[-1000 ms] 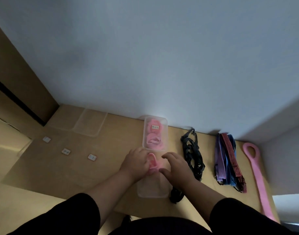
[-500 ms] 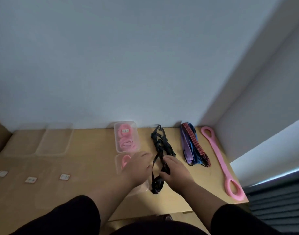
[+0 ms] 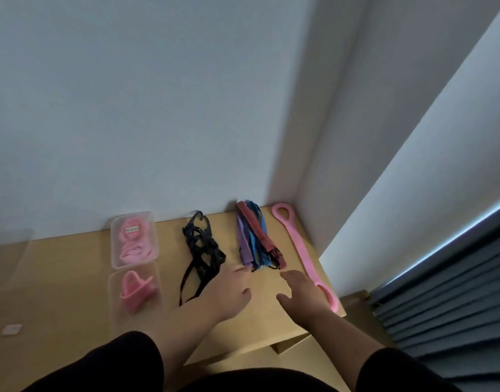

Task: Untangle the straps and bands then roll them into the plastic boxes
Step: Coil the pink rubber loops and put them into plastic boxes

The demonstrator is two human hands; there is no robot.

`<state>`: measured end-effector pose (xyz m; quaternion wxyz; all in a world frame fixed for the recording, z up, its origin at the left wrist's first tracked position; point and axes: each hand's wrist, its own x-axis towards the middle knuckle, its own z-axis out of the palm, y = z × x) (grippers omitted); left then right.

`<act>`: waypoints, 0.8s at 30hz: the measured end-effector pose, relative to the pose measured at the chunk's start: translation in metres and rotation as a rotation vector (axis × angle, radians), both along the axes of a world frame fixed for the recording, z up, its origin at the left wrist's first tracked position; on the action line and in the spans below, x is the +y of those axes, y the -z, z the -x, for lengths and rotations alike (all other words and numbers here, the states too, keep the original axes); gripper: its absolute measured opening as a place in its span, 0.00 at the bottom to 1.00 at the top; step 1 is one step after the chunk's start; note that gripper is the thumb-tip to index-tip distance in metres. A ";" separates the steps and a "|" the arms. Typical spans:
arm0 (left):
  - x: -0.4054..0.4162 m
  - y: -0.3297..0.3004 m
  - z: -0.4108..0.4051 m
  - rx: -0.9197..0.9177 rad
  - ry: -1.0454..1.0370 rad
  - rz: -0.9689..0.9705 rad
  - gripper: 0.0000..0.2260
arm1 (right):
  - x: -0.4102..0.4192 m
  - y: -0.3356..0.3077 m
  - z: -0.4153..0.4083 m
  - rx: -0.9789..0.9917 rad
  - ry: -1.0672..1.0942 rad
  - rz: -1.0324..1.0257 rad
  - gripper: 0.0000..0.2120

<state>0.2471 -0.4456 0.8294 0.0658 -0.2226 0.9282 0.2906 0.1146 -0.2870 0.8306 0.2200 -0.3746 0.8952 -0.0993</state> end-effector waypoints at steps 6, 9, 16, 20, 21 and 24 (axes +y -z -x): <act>0.054 0.008 0.059 -0.063 -0.046 -0.029 0.25 | 0.052 0.014 0.067 -0.016 -0.065 -0.074 0.24; 0.074 0.013 0.081 -0.095 -0.073 -0.049 0.26 | 0.066 0.020 0.092 -0.015 -0.143 -0.130 0.22; 0.102 0.026 0.107 -0.179 -0.149 -0.095 0.27 | 0.086 0.049 0.123 0.197 -0.520 -0.308 0.18; 0.110 0.031 0.108 -0.227 -0.187 -0.125 0.27 | 0.086 0.060 0.127 0.238 -0.614 -0.296 0.16; 0.111 0.032 0.107 -0.235 -0.190 -0.127 0.27 | 0.085 0.060 0.126 0.244 -0.618 -0.280 0.15; 0.114 0.033 0.107 -0.249 -0.195 -0.143 0.27 | 0.081 0.060 0.125 0.269 -0.633 -0.228 0.11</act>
